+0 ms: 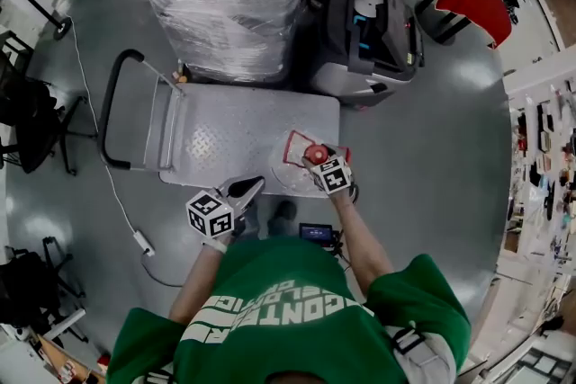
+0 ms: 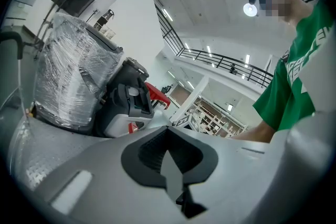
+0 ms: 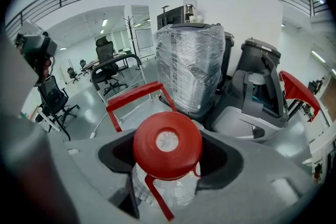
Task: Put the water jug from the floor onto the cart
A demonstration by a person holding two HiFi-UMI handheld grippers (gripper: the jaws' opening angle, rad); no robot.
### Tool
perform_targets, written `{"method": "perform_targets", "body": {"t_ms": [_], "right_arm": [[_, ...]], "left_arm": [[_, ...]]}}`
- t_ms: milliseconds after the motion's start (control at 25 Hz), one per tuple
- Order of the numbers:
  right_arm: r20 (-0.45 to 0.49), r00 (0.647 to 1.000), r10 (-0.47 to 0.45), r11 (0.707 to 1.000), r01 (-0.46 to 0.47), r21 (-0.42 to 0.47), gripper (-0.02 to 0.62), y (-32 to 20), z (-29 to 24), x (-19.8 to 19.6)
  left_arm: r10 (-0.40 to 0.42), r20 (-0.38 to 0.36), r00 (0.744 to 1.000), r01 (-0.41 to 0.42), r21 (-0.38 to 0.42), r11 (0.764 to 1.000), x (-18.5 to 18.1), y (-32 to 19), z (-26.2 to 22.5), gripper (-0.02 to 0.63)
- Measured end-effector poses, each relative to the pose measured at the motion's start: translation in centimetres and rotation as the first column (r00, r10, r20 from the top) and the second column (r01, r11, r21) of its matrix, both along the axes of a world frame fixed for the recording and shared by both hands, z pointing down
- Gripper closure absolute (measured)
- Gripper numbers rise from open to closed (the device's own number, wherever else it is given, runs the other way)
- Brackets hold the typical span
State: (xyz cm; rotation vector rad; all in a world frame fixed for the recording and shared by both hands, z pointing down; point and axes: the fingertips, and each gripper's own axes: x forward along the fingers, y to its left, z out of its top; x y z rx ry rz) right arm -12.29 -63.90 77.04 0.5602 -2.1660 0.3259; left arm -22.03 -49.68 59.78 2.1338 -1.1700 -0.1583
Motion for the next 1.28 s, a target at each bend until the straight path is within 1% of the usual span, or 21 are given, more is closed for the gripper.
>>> {"method": "perform_targets", "body": {"t_ms": [160,280,400,560,720,800,880,960,1080,1280], "right_arm": [[-0.027,0.999,-0.025,0.999,0.024,-0.033,0.295,0.3,1.8,-2.7],[-0.061,0.997,-0.041,0.998,0.039,-0.042,0.294,-0.3,3.6,-3.7],[-0.107,0.993,-0.058,0.996,0.050,-0.071,0.295,0.0,6.0,-4.5],[-0.182,0.981,-0.062,0.991,0.039,-0.125,0.293,-0.1,10.1,-4.9],[-0.266,0.963,-0.050,0.987,0.008,-0.158,0.294,0.2,13.3,-4.8],[-0.292,0.955,-0.045,0.985,-0.007,-0.175,0.294,0.5,14.8,-4.6],[-0.285,0.958,-0.041,0.984,-0.011,-0.178,0.293,0.4,16.2,-5.1],[-0.258,0.965,-0.041,0.985,-0.004,-0.174,0.293,0.1,17.3,-6.2],[-0.294,0.955,-0.033,0.981,-0.026,-0.195,0.293,0.3,18.8,-6.0],[-0.248,0.967,-0.052,0.982,0.005,-0.189,0.293,0.3,19.9,-7.6]], "left_arm": [[-0.014,0.004,1.000,0.014,-0.011,1.000,-2.1,0.3,0.3,0.595],[-0.034,0.000,0.999,0.034,-0.014,0.999,-3.1,0.1,0.7,0.595],[-0.058,-0.001,0.998,0.058,-0.037,0.998,-4.2,0.6,1.0,0.595],[-0.073,0.011,0.997,0.074,-0.078,0.994,-5.6,0.8,1.7,0.595],[-0.064,0.056,0.996,0.070,-0.111,0.991,-6.9,1.5,2.4,0.595],[-0.061,0.064,0.996,0.069,-0.127,0.990,-7.2,2.0,2.8,0.595],[-0.057,0.063,0.996,0.066,-0.140,0.988,-7.5,2.3,3.2,0.595],[-0.048,0.067,0.997,0.058,-0.152,0.987,-7.9,2.3,3.6,0.595],[-0.039,0.075,0.996,0.052,-0.171,0.984,-8.5,2.4,4.0,0.595],[-0.036,0.077,0.996,0.051,-0.206,0.977,-9.1,3.3,4.7,0.595]]}}
